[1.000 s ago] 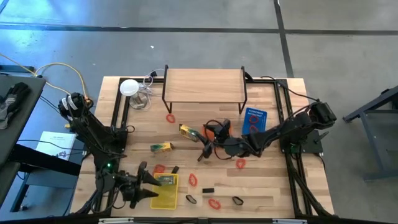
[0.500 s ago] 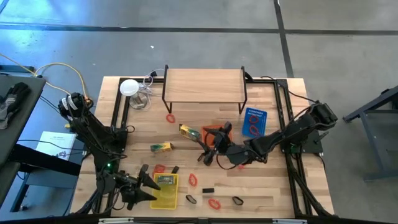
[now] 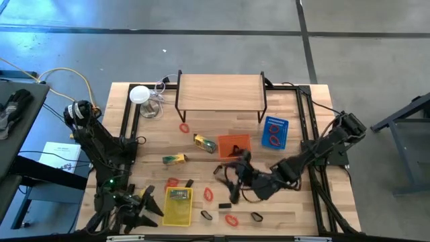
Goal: Pick & Place Office Desk Supplies
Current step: Put the rubberband into the orange bin
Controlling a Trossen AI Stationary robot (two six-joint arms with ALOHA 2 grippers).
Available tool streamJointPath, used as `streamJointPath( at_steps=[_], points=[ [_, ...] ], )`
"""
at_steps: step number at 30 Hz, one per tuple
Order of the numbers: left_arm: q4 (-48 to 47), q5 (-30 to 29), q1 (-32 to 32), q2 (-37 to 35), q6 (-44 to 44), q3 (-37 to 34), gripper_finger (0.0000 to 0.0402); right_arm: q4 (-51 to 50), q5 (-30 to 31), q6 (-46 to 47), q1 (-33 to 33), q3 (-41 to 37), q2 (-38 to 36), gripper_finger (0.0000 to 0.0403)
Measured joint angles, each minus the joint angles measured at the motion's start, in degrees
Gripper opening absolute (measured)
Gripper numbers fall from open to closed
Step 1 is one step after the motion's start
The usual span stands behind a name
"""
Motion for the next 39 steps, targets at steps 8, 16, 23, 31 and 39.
streamJointPath(
  at_steps=[8,16,23,31,39],
  points=[
    [0.2,-0.1,-0.3,0.0,-11.2,0.0,0.0213,3.7,-10.0,-0.9,-0.1,0.0,0.0,0.0243],
    [0.2,-0.4,-0.3,0.0,-17.3,0.0,0.0213,9.1,-10.4,-16.8,3.1,0.2,0.0,0.0243],
    [0.2,-0.4,-0.3,0.0,-18.2,0.0,0.0213,-5.1,-3.2,-14.5,10.3,8.5,0.0,0.0243],
    [0.2,-0.3,0.0,0.0,-18.2,0.0,0.0213,-28.1,-6.0,21.3,17.1,10.1,0.9,0.0243],
    [-0.5,-0.3,1.6,0.0,-20.3,0.0,0.0213,-36.2,-7.8,32.5,20.8,10.1,9.9,0.0243]
  ],
)
